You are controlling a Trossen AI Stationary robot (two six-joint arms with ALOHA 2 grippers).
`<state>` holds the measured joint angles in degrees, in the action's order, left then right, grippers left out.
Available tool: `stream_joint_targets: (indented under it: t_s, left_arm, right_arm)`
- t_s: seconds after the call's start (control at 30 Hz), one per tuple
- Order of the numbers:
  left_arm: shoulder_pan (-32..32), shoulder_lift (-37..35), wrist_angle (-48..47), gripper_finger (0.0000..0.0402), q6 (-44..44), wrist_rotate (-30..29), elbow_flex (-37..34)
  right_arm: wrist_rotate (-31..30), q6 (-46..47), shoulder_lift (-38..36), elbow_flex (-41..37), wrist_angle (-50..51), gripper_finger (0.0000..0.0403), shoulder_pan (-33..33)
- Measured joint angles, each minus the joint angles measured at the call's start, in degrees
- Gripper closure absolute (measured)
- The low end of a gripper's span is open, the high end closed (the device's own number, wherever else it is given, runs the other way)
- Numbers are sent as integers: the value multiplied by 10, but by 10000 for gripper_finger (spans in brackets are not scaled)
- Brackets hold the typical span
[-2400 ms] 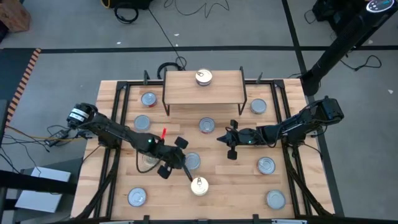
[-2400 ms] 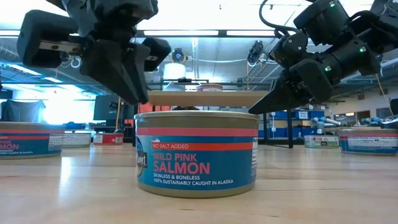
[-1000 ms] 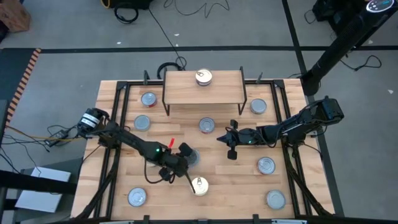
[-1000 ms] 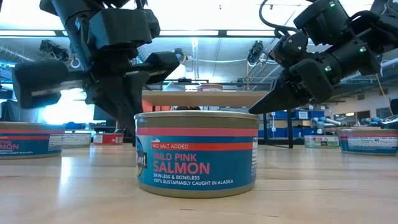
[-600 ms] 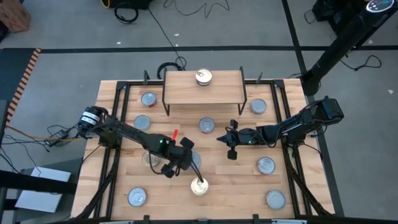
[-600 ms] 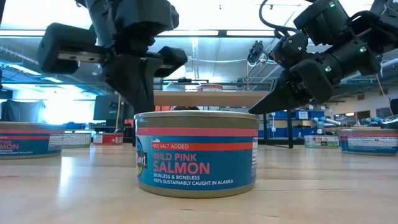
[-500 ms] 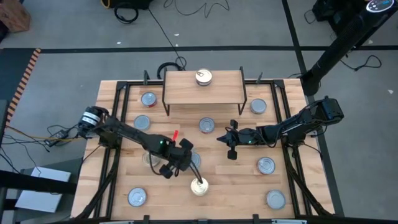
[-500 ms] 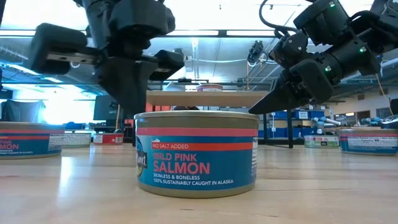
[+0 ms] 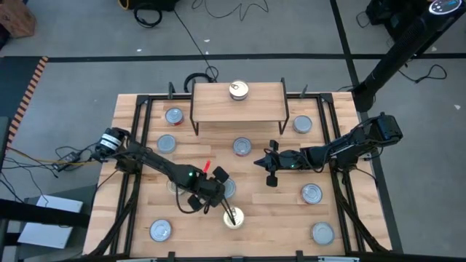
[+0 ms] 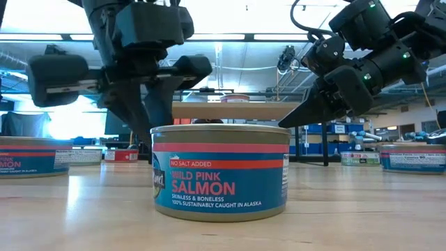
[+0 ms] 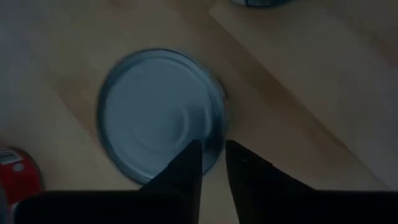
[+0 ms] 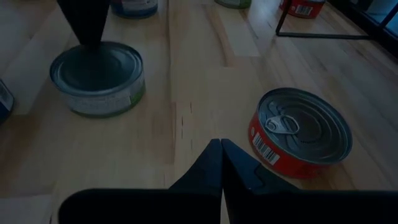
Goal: Stack canned seafood by type on shelf
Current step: Put the green tuna can on the shelf
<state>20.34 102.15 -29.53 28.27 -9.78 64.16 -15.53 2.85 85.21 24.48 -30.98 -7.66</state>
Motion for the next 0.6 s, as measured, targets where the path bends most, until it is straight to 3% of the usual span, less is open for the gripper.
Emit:
stream_joint_targets:
  t_s: [0.27,0.47,0.6]
  left_arm:
    - [1,18,2,333,0,-14,3]
    - [1,19,8,389,0,-29,2]
    - [1,19,4,398,-2,-29,3]
  right_arm:
    - [0,0,0,0,-2,392,0]
    - [0,0,0,0,-1,392,0]
    - [0,0,0,0,-1,392,0]
